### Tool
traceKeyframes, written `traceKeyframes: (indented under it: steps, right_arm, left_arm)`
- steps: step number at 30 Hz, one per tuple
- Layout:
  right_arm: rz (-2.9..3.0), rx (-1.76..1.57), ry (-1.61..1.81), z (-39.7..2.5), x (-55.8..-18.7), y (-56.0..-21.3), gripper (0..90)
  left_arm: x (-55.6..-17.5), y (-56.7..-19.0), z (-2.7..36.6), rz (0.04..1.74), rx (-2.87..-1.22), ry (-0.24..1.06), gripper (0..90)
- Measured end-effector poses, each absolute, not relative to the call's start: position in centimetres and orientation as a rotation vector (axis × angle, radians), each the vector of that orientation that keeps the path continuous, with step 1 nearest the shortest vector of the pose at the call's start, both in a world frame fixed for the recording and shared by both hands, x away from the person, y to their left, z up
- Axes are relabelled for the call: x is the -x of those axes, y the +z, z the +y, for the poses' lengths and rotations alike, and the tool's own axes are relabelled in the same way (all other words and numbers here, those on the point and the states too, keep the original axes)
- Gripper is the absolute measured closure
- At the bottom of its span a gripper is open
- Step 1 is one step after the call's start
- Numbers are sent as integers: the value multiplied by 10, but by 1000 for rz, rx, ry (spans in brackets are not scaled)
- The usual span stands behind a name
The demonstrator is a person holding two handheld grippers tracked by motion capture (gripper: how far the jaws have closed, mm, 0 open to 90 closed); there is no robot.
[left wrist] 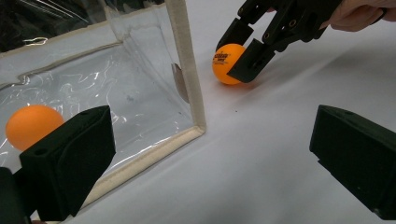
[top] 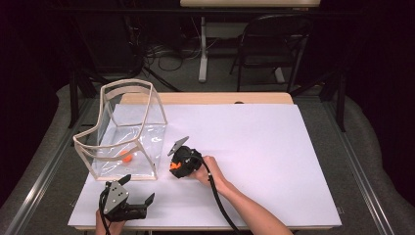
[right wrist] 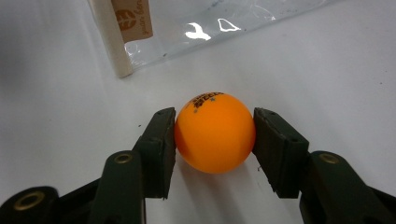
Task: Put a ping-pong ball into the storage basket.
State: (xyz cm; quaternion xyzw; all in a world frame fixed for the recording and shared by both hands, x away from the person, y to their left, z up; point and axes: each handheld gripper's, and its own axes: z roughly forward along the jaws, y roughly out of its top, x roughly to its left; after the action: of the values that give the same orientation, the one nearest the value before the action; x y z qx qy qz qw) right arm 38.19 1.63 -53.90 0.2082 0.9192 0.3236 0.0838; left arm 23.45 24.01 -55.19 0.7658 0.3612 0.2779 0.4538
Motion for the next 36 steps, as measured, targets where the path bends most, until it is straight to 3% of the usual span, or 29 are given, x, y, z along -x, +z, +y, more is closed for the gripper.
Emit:
traceKeyframes:
  steps: [36]
  right_arm:
    - [2712, -618, 986, 3, -382, -512, 504]
  left_arm:
    - [-234, -551, 240, 893, -1889, 689, 1]
